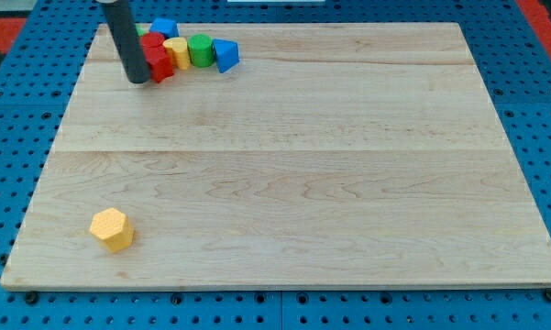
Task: Push the yellow hexagon towards the up
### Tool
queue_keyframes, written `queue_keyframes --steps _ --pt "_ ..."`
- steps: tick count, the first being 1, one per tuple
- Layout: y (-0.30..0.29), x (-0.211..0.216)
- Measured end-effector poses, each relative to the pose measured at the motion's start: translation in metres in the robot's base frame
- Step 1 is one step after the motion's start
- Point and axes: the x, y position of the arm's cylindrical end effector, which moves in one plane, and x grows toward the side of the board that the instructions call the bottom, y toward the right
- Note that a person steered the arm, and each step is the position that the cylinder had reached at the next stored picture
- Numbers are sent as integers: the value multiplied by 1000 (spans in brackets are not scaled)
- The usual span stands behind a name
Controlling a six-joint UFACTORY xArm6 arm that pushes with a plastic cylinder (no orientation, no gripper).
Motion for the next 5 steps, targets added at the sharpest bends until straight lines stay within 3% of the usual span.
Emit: queue_keyframes --steps 1,3,4,5 --pt "57 69" --pt "88 293" --pt "51 270" --pt "-4 215"
